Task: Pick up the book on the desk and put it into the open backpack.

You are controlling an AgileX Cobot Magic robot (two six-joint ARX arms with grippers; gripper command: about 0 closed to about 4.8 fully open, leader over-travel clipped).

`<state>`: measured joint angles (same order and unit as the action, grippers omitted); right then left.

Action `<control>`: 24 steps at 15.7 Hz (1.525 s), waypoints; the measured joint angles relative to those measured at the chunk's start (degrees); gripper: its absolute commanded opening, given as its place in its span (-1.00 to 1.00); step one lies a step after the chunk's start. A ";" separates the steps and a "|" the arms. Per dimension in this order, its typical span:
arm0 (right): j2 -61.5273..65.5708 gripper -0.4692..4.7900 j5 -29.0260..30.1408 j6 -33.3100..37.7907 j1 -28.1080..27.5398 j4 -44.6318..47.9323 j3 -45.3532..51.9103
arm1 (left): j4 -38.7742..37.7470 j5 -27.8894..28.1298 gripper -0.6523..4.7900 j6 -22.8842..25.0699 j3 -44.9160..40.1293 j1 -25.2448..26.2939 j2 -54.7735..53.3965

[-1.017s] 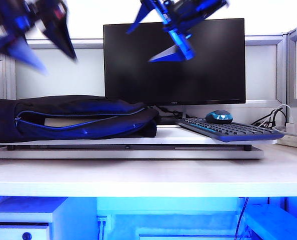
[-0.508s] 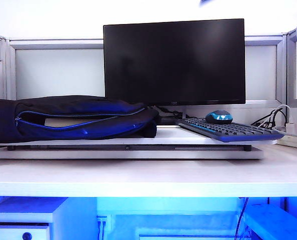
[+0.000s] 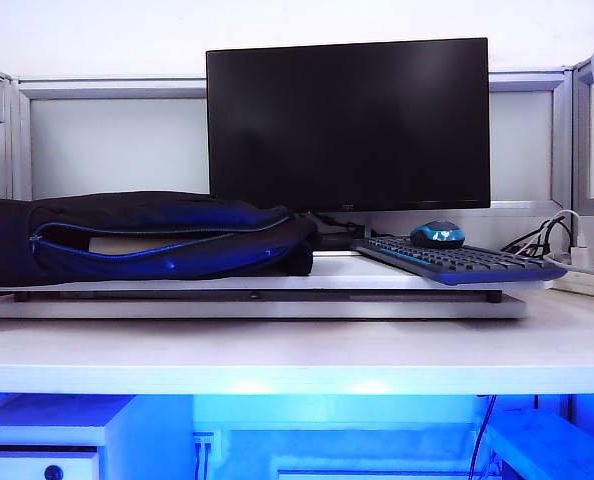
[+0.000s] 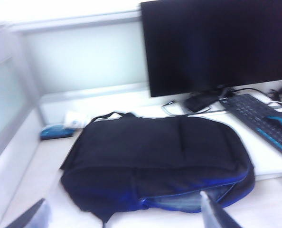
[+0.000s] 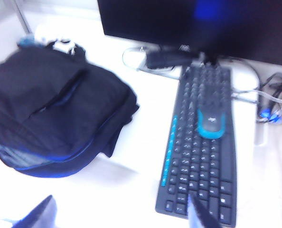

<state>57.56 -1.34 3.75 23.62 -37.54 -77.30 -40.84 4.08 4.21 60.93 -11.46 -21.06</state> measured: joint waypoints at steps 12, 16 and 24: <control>-47.84 -0.84 -11.61 6.56 0.04 16.06 59.10 | -0.50 -3.17 -0.78 -13.53 -27.76 -0.02 20.79; -47.52 -0.84 9.03 8.02 -31.74 24.61 70.16 | 24.04 -1.25 -0.78 -13.20 -51.58 -0.02 20.83; -47.56 -0.84 10.45 7.87 -31.71 25.68 73.24 | 32.15 -1.20 -0.78 -8.72 -60.48 0.22 20.70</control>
<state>10.00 9.10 11.62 -8.10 -11.86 -4.05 -8.69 2.87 -4.51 0.45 -11.25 -0.36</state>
